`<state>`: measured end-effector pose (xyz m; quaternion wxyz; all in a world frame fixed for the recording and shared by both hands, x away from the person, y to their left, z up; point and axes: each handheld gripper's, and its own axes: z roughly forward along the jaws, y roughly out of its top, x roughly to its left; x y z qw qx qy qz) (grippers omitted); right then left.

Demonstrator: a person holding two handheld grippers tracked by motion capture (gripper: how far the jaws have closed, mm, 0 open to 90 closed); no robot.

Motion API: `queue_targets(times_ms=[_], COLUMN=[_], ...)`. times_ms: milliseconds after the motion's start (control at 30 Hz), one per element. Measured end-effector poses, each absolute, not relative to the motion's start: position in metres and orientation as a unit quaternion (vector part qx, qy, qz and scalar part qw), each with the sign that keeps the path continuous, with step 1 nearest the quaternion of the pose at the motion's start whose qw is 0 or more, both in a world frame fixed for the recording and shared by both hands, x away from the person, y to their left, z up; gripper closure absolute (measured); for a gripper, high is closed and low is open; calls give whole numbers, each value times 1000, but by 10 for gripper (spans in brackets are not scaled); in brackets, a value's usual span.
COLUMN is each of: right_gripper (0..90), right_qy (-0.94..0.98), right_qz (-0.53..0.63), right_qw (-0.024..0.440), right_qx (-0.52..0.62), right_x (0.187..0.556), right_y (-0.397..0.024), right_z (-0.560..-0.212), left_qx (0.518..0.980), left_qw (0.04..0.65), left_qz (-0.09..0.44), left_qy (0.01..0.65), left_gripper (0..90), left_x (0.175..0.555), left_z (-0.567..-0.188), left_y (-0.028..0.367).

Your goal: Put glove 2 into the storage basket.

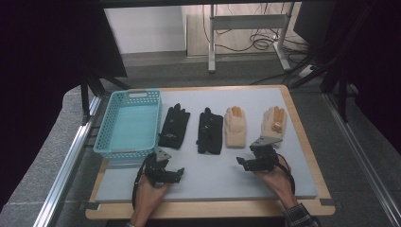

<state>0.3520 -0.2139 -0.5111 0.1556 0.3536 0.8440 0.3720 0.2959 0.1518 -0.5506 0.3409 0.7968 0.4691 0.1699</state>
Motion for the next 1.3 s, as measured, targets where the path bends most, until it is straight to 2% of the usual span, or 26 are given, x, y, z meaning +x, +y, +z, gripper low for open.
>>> queue_targets(times_ms=[367,700,800,900,1167,1300], right_gripper=[370,526,546,538,349,284], right_qy=[847,854,857,861,862,864], right_qz=[382,385,383,378,368,361], right_qw=[141,136,135,136,140,136], right_qx=[342,321,317,312,318,322], right_x=[374,403,413,423,450,463], right_y=[-197,-167,-156,-145,-118,-109], right_z=[-502,-496,-495,-496,-504,-510], left_qx=[797,797,797,797,796,797], left_qw=[341,341,341,341,342,341], left_qz=[170,170,170,170,170,170], left_qy=[469,469,469,469,469,469], left_gripper=[52,53,53,53,53,53], left_x=[296,296,296,296,296,296], left_z=[-551,-551,-551,-551,-551,-551], left_y=[152,152,152,152,152,152])
